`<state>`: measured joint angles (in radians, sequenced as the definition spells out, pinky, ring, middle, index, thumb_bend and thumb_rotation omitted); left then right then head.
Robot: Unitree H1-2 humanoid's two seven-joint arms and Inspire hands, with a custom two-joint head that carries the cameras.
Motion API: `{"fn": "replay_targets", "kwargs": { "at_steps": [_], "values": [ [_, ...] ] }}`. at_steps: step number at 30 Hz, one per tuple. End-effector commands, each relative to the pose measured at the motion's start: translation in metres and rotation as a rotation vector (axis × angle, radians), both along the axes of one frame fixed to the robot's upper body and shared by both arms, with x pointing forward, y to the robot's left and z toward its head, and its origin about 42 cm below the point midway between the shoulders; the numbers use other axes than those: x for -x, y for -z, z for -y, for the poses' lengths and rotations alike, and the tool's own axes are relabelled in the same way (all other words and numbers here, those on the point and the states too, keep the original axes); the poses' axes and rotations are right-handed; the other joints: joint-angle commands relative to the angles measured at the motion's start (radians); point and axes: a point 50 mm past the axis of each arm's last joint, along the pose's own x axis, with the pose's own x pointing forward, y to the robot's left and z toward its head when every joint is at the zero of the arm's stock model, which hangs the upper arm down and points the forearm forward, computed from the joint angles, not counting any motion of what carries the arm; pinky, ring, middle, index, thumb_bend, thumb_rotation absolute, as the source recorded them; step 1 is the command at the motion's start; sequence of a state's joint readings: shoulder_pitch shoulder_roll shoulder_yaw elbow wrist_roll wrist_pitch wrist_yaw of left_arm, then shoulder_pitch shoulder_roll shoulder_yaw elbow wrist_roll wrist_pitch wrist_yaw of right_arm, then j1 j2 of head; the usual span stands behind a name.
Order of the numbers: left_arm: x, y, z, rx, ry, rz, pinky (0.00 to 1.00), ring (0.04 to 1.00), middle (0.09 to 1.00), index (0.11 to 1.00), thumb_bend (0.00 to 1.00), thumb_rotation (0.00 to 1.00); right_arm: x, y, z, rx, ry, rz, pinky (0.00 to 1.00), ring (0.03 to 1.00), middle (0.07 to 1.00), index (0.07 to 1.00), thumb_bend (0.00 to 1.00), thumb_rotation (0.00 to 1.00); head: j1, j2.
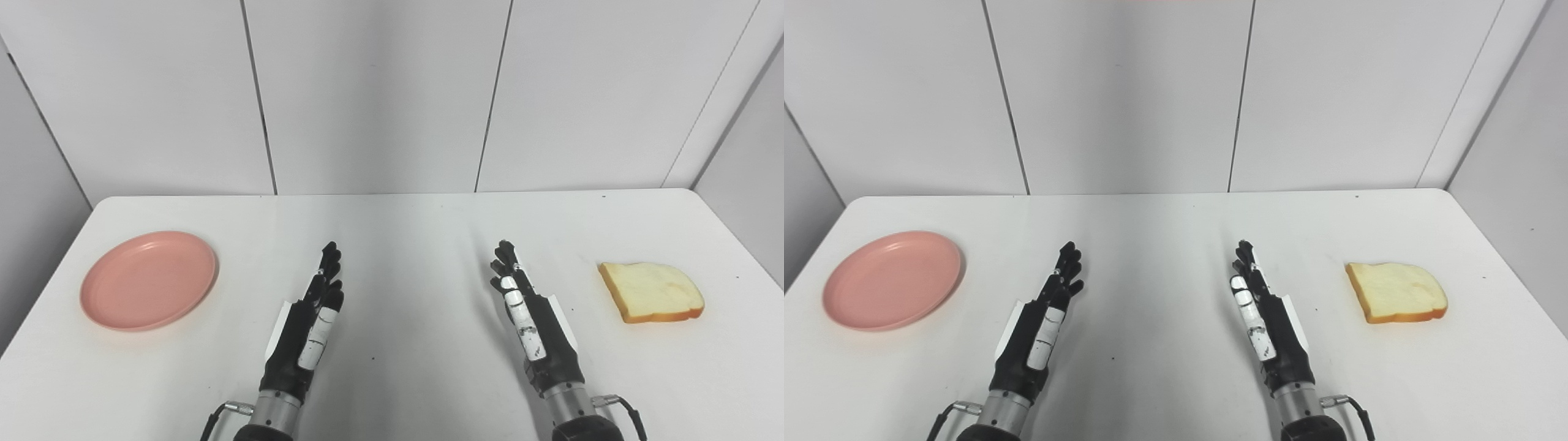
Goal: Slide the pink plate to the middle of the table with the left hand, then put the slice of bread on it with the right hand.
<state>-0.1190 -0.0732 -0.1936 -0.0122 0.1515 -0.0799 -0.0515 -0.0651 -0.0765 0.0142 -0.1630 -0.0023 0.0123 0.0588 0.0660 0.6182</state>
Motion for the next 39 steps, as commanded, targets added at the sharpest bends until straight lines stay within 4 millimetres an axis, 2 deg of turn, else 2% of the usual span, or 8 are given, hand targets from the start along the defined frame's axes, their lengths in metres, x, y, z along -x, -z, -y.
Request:
{"fn": "replay_targets", "kwargs": {
  "at_steps": [1,11,15,39],
  "values": [
    [-0.0032,-0.0121,0.0025,0.019,0.000,0.058,0.94,0.989,1.000,0.993,0.76,1.00,-0.0029,-0.0155,-0.0021,-0.006,-0.007,0.074,0.97,0.977,0.993,1.000,0.40,1.00,0.001,0.000],
    [-0.0028,-0.0130,0.0019,0.002,0.009,0.053,0.95,0.998,1.000,1.000,0.79,1.00,-0.0024,-0.0155,-0.0021,-0.005,-0.006,0.074,0.97,0.977,0.991,0.999,0.39,1.00,0.001,0.000],
    [-0.0026,-0.0140,0.0017,0.011,0.012,0.056,0.95,0.994,1.000,1.000,0.76,1.00,-0.0029,-0.0151,-0.0019,-0.009,-0.006,0.072,0.98,0.979,0.994,1.000,0.40,1.00,0.001,0.000],
    [-0.0036,-0.0135,0.0017,0.014,0.007,0.046,0.96,0.999,1.000,1.000,0.79,1.00,-0.0030,-0.0155,-0.0015,0.004,-0.009,0.085,0.96,0.974,0.988,0.996,0.38,1.00,0.001,-0.001]
  ]
}}
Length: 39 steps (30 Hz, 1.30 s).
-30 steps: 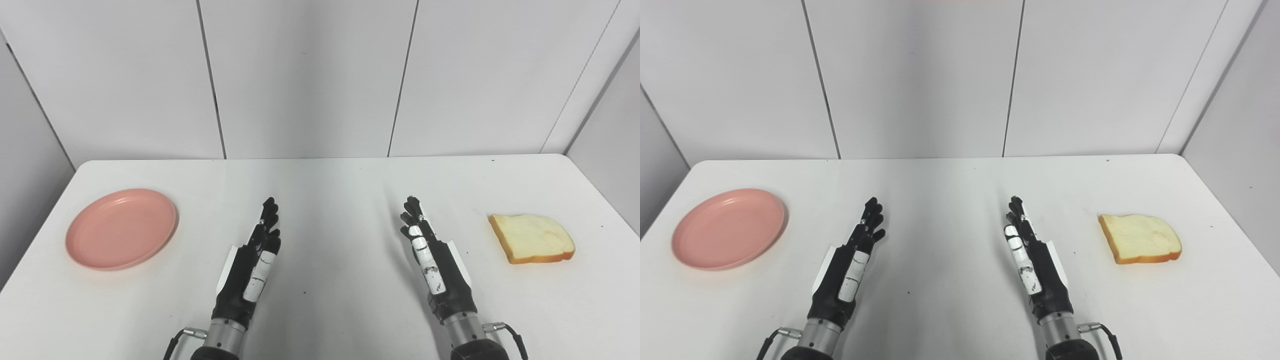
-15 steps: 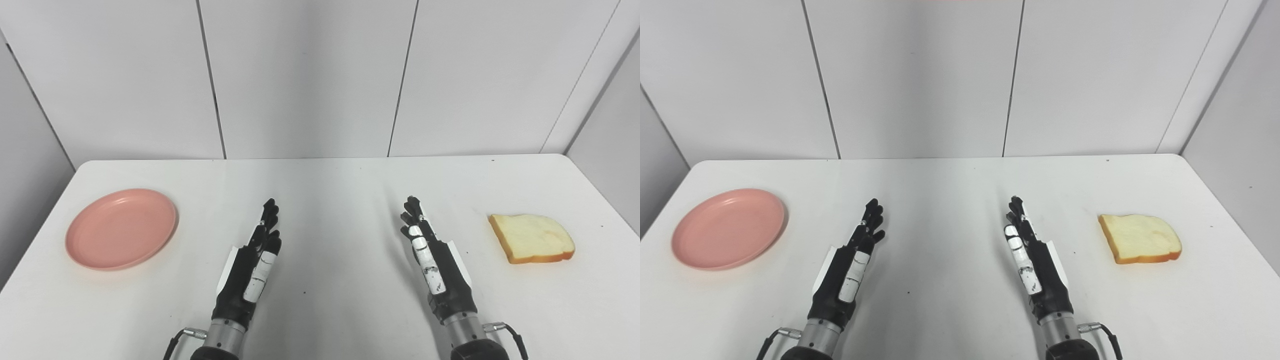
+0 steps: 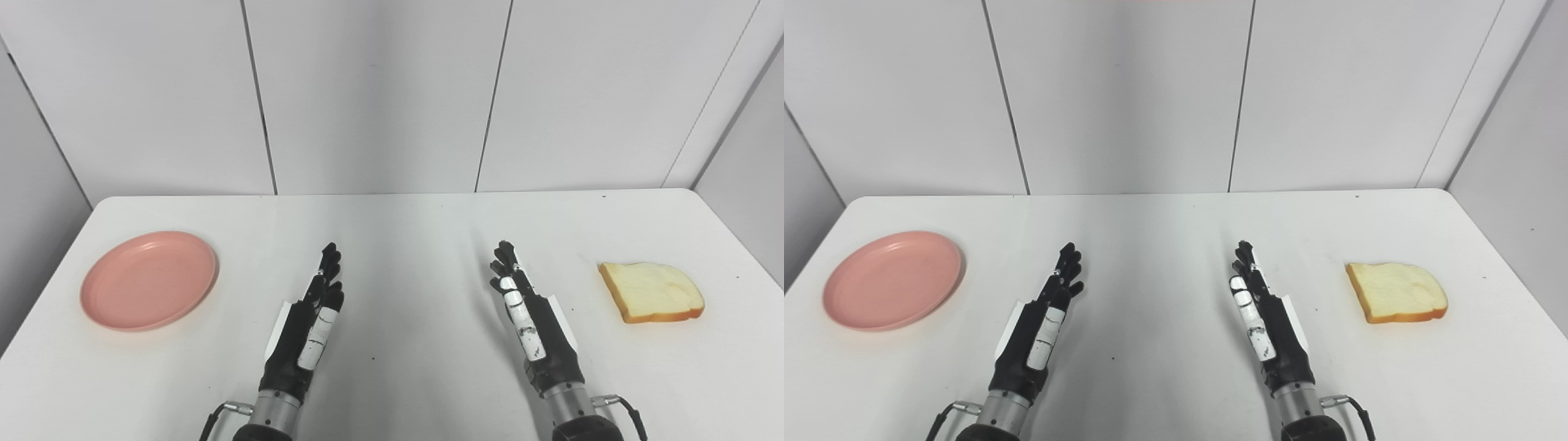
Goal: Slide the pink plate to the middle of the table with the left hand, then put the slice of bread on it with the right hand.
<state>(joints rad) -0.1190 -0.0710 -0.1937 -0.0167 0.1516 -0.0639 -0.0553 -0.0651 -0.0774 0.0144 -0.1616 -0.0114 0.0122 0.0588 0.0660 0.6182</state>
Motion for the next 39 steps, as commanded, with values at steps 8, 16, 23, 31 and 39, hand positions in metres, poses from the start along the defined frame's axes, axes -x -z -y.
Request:
{"fn": "replay_targets", "kwargs": {
  "at_steps": [8,16,23,31,39],
  "values": [
    [-0.005,-0.007,0.006,0.014,0.024,0.043,0.97,1.000,1.000,1.000,0.81,0.99,-0.004,-0.014,0.003,-0.014,-0.009,0.078,0.96,0.976,0.994,0.999,0.38,1.00,0.103,-0.034],
    [-0.017,0.009,0.022,0.058,0.061,-0.007,1.00,1.000,1.000,1.000,0.89,0.96,-0.008,-0.010,0.014,-0.019,-0.011,0.078,1.00,0.985,1.000,1.000,0.37,1.00,0.217,-0.076],
    [-0.014,0.009,0.029,0.041,0.037,0.021,1.00,1.000,1.000,1.000,0.83,0.99,-0.008,-0.010,0.018,-0.007,-0.007,0.082,1.00,0.984,1.000,1.000,0.35,1.00,0.232,-0.084],
    [-0.017,0.010,0.030,0.068,0.042,0.017,1.00,1.000,1.000,1.000,0.87,0.98,-0.009,-0.013,0.016,-0.005,-0.010,0.088,1.00,0.984,1.000,1.000,0.30,1.00,0.231,-0.089],
    [-0.017,0.008,0.030,0.078,0.039,0.019,1.00,1.000,1.000,1.000,0.88,0.96,-0.010,-0.012,0.016,-0.018,-0.016,0.095,1.00,0.987,1.000,1.000,0.30,1.00,0.231,-0.090]
  ]
}}
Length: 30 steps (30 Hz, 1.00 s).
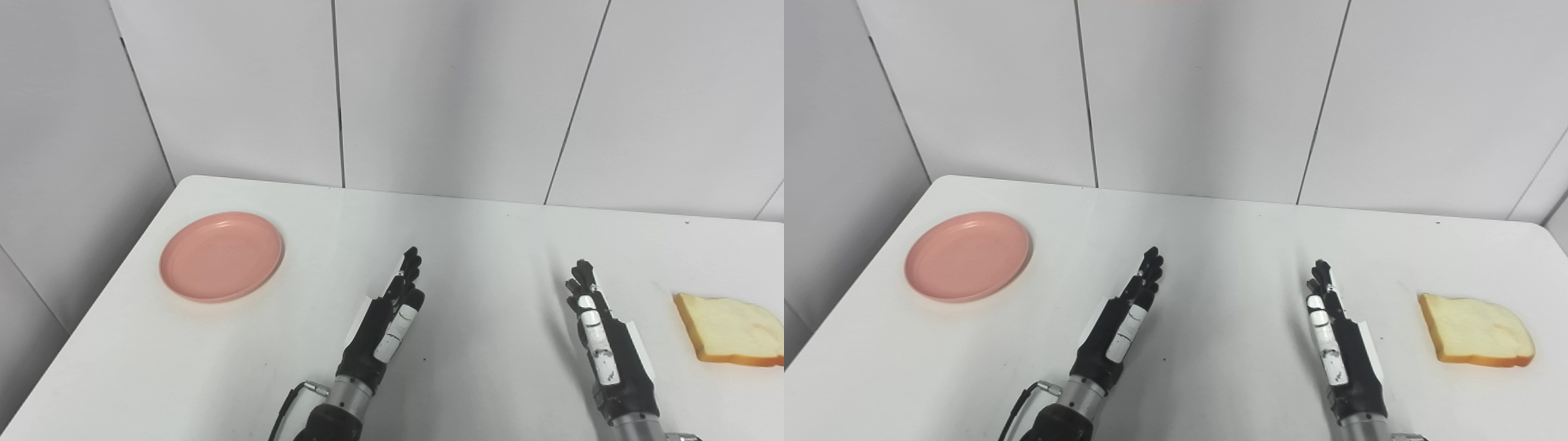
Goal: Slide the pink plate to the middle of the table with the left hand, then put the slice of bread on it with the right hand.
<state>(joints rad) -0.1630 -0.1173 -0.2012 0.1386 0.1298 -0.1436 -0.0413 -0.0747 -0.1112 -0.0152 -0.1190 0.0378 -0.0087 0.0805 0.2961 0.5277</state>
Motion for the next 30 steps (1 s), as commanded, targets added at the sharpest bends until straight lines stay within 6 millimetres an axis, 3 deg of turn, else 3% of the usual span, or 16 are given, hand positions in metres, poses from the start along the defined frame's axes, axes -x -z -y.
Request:
{"fn": "replay_targets", "kwargs": {
  "at_steps": [1,11,15,19,23,26,30],
  "values": [
    [-0.006,-0.013,0.006,0.030,0.006,0.058,1.00,1.000,1.000,1.000,0.89,0.95,-0.006,-0.017,-0.001,-0.010,-0.016,0.107,1.00,0.989,1.000,1.000,0.30,1.00,0.001,0.001],
    [-0.011,-0.040,0.000,0.045,0.005,0.141,0.97,1.000,1.000,1.000,0.85,0.94,-0.007,-0.017,-0.001,-0.020,-0.019,0.104,1.00,0.990,1.000,1.000,0.32,1.00,0.021,-0.009],
    [-0.010,-0.066,-0.005,-0.048,-0.091,0.245,0.92,0.972,0.982,0.982,0.79,1.00,-0.008,-0.016,-0.001,-0.023,-0.026,0.099,1.00,0.996,1.000,1.000,0.31,1.00,0.030,-0.014],
    [-0.011,-0.088,-0.008,0.042,-0.154,0.299,0.88,0.932,0.950,0.950,0.84,1.00,-0.009,-0.015,-0.002,-0.027,-0.024,0.097,1.00,0.996,1.000,1.000,0.31,1.00,0.040,-0.021],
    [-0.013,-0.108,-0.012,0.104,-0.132,0.324,0.92,0.968,0.987,0.989,0.82,1.00,-0.010,-0.014,-0.002,-0.025,-0.025,0.096,1.00,0.999,1.000,1.000,0.27,1.00,0.043,-0.023],
    [-0.017,-0.126,-0.025,0.125,-0.130,0.317,0.98,0.981,0.997,0.999,0.85,0.99,-0.010,-0.013,-0.002,-0.033,-0.025,0.091,1.00,1.000,1.000,1.000,0.28,1.00,0.044,-0.024],
    [-0.023,-0.137,-0.043,0.140,-0.142,0.319,1.00,0.986,1.000,1.000,0.86,0.98,-0.009,-0.014,-0.001,-0.031,-0.028,0.076,1.00,1.000,1.000,1.000,0.28,1.00,0.044,-0.024]
  ]
}}
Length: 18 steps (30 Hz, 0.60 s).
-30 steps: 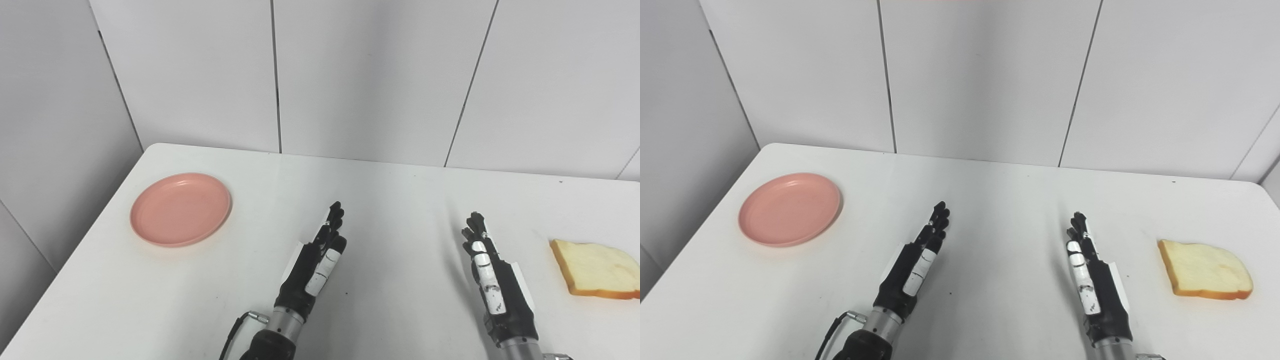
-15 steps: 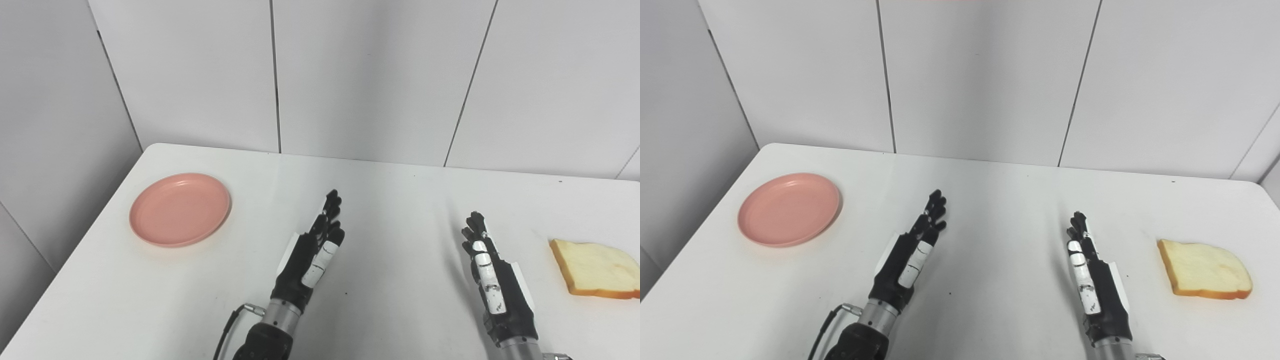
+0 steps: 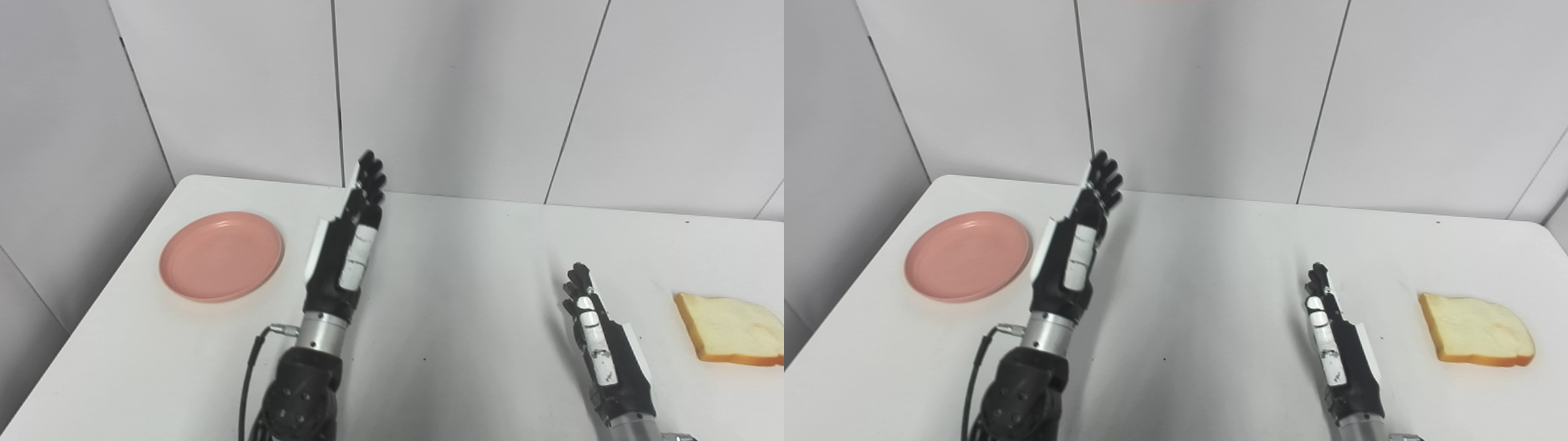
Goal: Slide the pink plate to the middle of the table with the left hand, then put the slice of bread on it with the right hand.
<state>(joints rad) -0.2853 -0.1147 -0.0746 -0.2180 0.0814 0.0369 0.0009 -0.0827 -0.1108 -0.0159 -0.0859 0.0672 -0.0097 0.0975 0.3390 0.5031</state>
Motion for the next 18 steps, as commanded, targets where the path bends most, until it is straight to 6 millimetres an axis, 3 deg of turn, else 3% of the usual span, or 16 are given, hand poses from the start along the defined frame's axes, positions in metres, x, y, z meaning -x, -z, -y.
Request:
{"fn": "replay_targets", "kwargs": {
  "at_steps": [1,10,18],
  "values": [
    [-0.007,-0.019,-0.010,0.016,0.000,0.067,1.00,0.977,0.994,0.996,0.84,0.97,-0.005,-0.021,-0.001,-0.003,-0.007,0.099,1.00,1.000,1.000,1.000,0.28,1.00,0.001,0.000],
    [-0.023,-0.041,-0.058,0.018,-0.056,0.081,1.00,0.991,1.000,1.000,0.88,0.96,-0.006,-0.018,0.000,-0.019,-0.012,0.084,1.00,1.000,1.000,1.000,0.28,1.00,0.007,-0.008],
    [-0.024,-0.063,-0.109,-0.095,-0.150,0.085,1.00,1.000,1.000,1.000,0.87,1.00,-0.005,-0.018,0.001,-0.006,-0.012,0.090,1.00,1.000,1.000,1.000,0.26,1.00,0.012,-0.008]
  ]
}}
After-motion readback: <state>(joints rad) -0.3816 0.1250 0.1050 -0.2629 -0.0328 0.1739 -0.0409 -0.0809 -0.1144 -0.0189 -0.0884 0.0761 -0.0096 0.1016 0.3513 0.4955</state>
